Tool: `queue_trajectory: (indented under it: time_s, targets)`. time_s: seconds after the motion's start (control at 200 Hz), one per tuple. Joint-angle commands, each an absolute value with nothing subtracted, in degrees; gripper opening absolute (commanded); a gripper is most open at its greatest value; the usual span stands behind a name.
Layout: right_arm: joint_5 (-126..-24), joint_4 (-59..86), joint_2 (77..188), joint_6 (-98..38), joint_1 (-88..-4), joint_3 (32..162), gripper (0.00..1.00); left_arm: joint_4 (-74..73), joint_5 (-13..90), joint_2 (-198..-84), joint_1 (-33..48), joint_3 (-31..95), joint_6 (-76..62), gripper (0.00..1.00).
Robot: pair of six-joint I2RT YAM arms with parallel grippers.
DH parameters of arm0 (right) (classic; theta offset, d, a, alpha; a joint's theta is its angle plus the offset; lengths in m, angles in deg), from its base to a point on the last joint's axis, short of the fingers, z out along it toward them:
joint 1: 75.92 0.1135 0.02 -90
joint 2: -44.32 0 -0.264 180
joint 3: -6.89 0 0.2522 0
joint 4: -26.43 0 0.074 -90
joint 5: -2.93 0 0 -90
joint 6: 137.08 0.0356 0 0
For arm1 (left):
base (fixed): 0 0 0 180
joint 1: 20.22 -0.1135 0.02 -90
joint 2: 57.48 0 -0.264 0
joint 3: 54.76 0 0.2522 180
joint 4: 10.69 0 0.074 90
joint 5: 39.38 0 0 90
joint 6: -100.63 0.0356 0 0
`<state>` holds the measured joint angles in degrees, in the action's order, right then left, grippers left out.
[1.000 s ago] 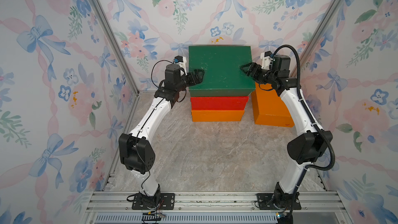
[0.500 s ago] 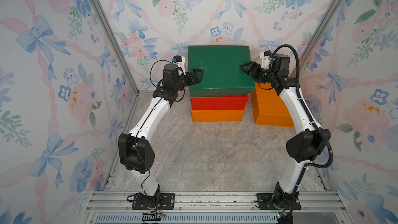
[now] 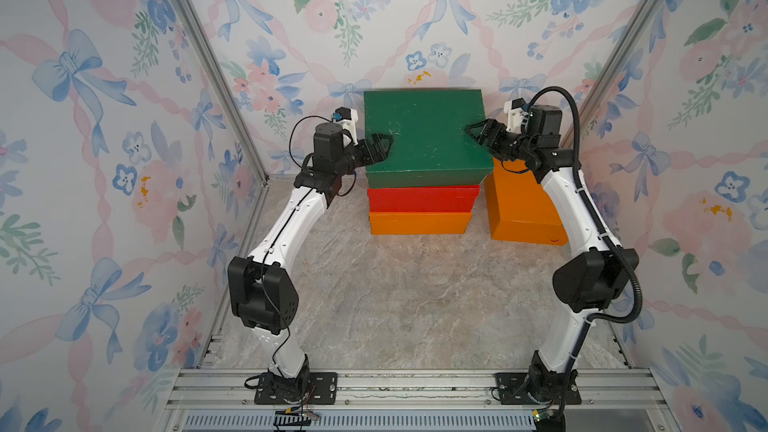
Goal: Stack the shoeboxes
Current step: Place the shoebox at the shoebox.
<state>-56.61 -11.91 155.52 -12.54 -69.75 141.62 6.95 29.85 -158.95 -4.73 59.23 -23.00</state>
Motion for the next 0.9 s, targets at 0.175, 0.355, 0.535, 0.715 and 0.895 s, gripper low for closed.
queue_trajectory:
  time_s: [0.175, 0.355, 0.535, 0.715, 0.895]
  targets:
    - [-53.7, -11.7, 157.2, -11.6, -69.6, 142.5, 0.86, 3.6, 25.7, -160.6, -5.1, 60.2, -22.3, 0.95]
    - [-54.1, -11.6, 157.7, -10.0, -69.9, 142.6, 0.88, 3.8, 25.8, -161.0, -5.6, 60.6, -22.2, 0.95]
    - [-54.6, -11.5, 158.2, -9.6, -70.4, 142.8, 0.88, 4.1, 25.9, -161.4, -6.1, 60.7, -22.0, 0.95]
    - [-54.9, -11.1, 158.7, -8.9, -71.1, 142.8, 0.88, 4.3, 26.1, -161.6, -6.7, 60.8, -21.8, 0.95]
    - [-54.9, -10.8, 158.9, -8.8, -71.3, 142.6, 0.88, 4.5, 26.4, -161.9, -7.3, 60.8, -21.6, 0.96]
